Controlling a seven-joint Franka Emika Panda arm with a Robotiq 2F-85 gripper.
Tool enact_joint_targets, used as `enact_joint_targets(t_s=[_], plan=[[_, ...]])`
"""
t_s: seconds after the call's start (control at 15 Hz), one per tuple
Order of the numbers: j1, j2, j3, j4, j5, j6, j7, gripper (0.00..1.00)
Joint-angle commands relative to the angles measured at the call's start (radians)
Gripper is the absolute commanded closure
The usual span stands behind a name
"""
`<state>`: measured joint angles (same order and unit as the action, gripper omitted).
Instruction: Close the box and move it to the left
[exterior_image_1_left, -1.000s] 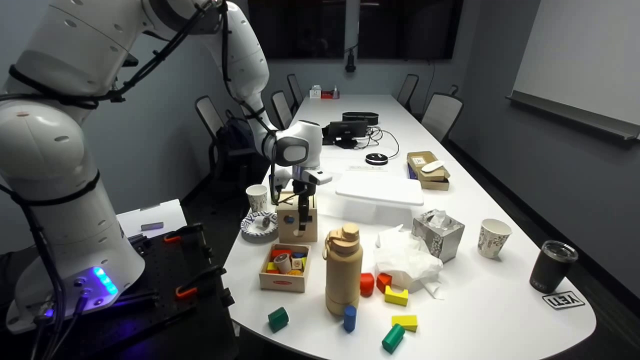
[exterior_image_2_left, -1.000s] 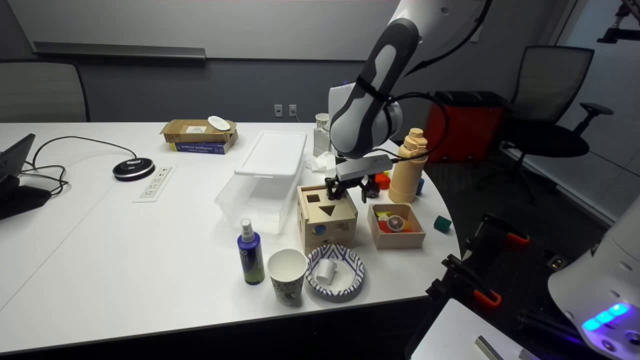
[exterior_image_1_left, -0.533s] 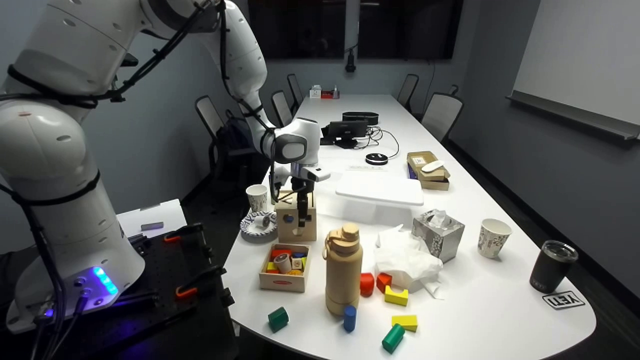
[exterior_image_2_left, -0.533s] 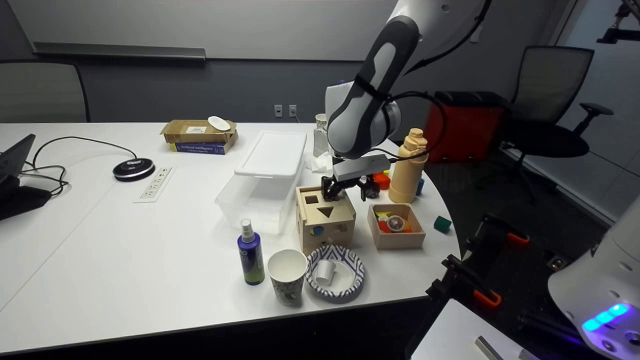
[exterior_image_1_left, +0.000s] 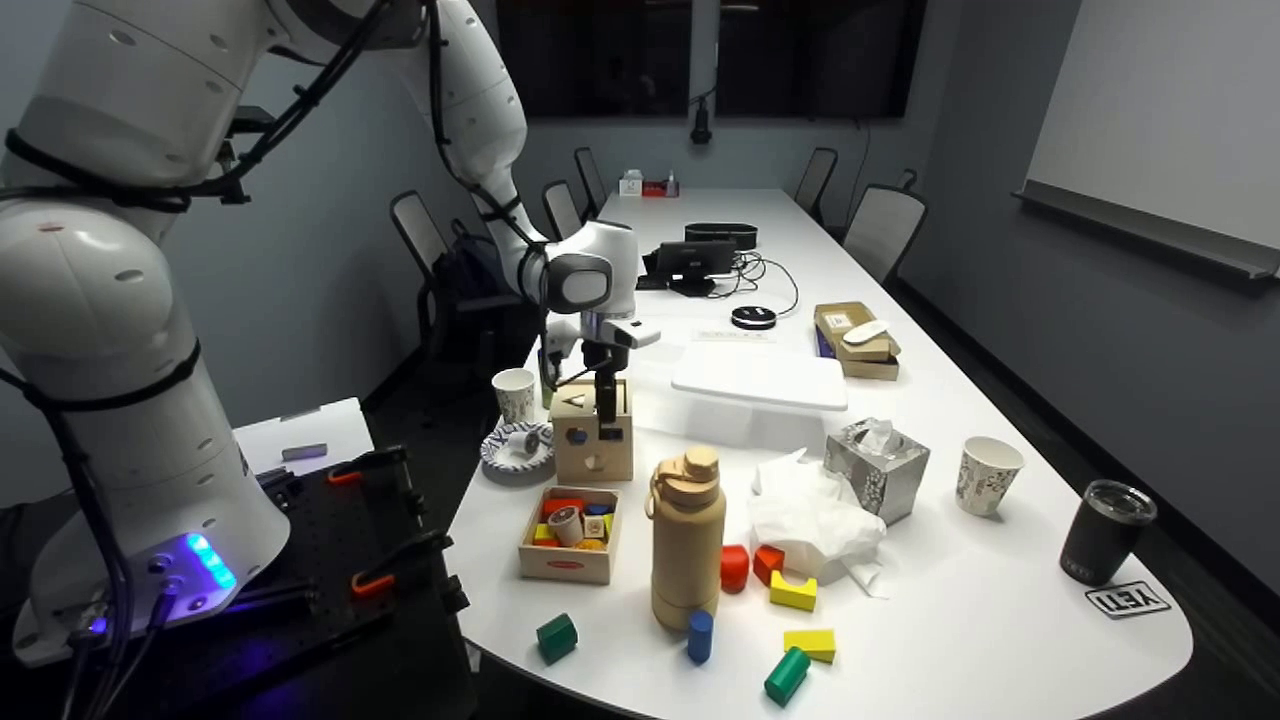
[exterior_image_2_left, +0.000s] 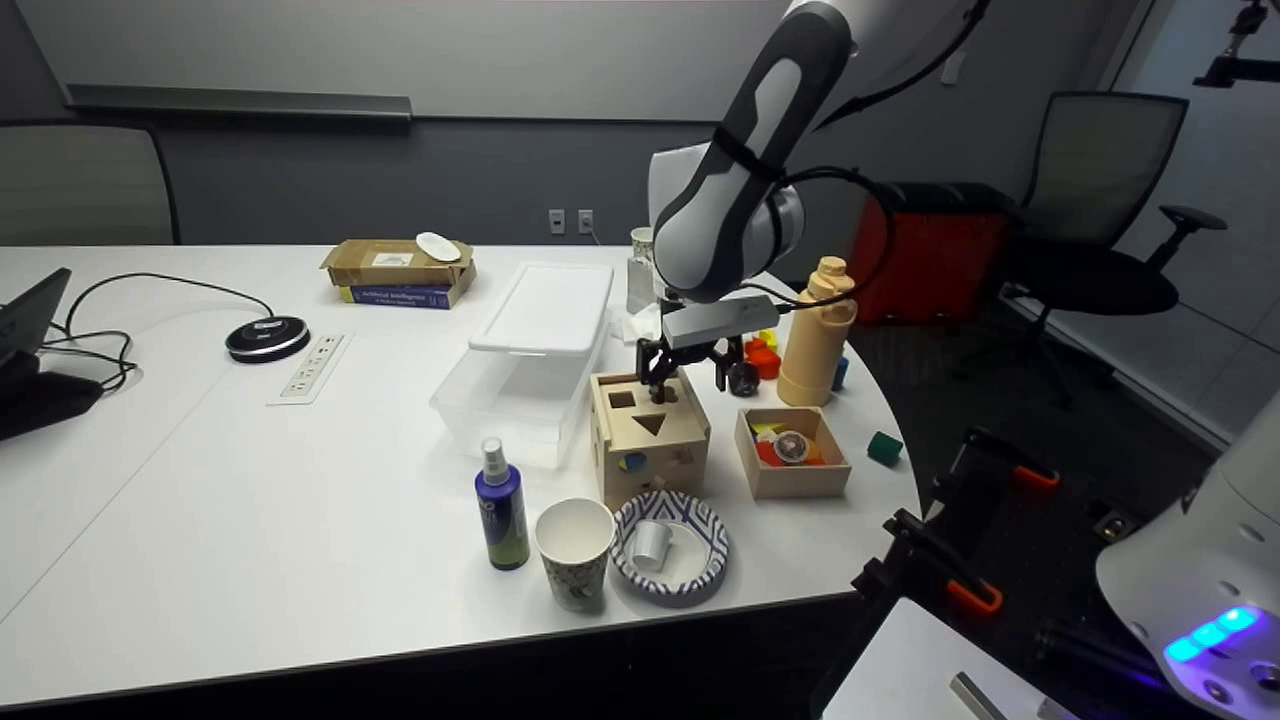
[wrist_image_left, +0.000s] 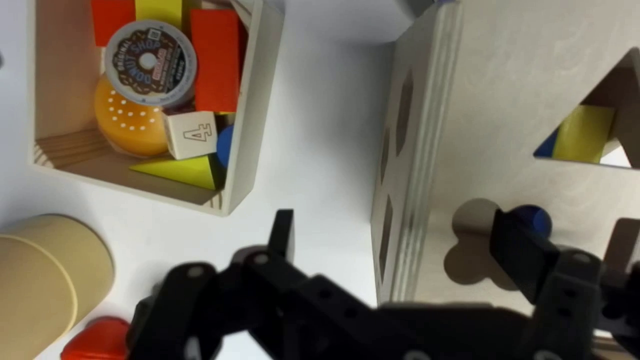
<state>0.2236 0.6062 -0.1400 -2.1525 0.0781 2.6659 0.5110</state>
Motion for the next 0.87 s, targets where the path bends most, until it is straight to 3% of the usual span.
enact_joint_targets(t_s=[0.0,0.8], plan=[[-0.001,-0.072,0.006,-0.055,-0.013,0.007,-0.013,0.00],[-0.019,-0.181,0.049,-0.115,-0.009,0.035,-0.055,0.00]])
